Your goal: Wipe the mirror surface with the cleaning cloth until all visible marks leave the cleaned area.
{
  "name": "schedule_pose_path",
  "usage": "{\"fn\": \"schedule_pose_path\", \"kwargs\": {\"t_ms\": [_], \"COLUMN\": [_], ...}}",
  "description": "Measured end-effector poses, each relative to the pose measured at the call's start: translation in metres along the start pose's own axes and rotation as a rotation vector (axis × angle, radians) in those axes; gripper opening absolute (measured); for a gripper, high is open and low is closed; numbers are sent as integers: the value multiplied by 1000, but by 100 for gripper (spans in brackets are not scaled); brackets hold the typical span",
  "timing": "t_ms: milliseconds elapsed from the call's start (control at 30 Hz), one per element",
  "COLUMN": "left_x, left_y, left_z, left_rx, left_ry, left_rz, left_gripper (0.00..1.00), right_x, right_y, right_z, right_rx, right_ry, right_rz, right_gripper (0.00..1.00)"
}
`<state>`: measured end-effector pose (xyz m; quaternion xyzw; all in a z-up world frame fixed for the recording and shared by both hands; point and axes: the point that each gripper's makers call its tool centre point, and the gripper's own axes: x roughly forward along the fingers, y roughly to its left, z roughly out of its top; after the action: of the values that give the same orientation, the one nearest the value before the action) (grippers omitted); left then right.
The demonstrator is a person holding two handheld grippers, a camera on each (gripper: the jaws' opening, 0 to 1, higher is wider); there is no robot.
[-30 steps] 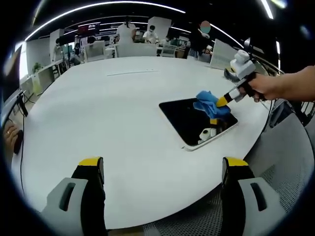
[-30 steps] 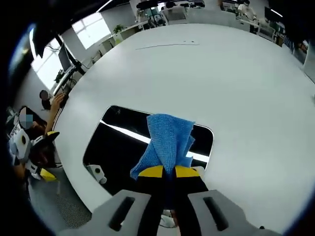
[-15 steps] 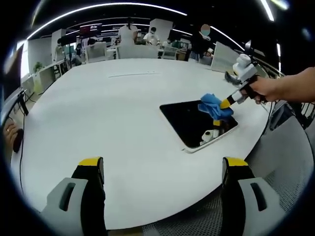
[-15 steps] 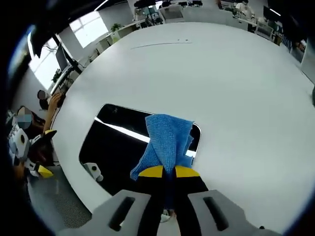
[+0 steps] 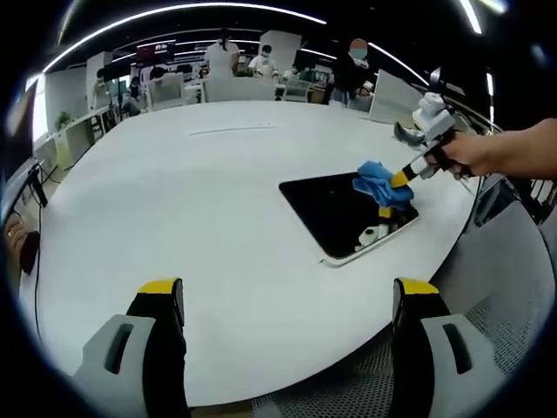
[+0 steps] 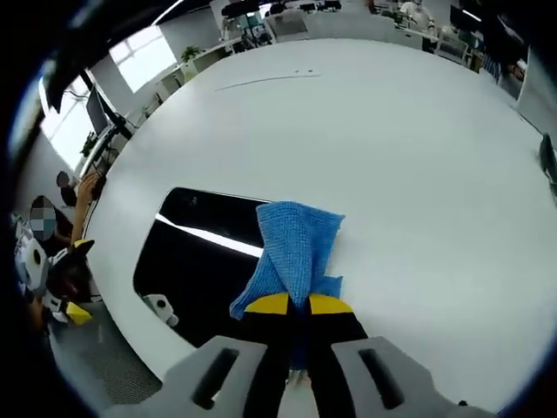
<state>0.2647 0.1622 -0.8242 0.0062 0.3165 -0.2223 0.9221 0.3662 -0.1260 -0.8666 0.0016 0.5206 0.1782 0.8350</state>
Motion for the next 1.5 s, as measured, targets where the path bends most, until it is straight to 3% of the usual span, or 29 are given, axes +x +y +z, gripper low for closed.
{"fn": "schedule_pose_path", "kwargs": {"t_ms": [267, 333, 400, 500, 1500], "left_x": [0, -1, -1, -1, 0], "left_y": [2, 2, 2, 2, -3], "left_z": [1, 1, 2, 2, -2], "left_rx": [-1, -2, -1, -2, -1], "left_ry": [-6, -8, -12, -15, 12], "left_rz": [6, 6, 4, 5, -15], "left_gripper": [99, 99, 99, 99, 99], "right_x": [3, 3, 3, 1, -19], "right_y": [0, 0, 1, 3, 18], "right_z": [1, 1, 1, -3, -45], "right_rx": [-58, -13, -75, -4, 165], "right_ry": [9, 17, 12, 13, -45], "right_rz": [3, -15, -18, -17, -6], "right_gripper": [1, 1, 1, 1, 1]}}
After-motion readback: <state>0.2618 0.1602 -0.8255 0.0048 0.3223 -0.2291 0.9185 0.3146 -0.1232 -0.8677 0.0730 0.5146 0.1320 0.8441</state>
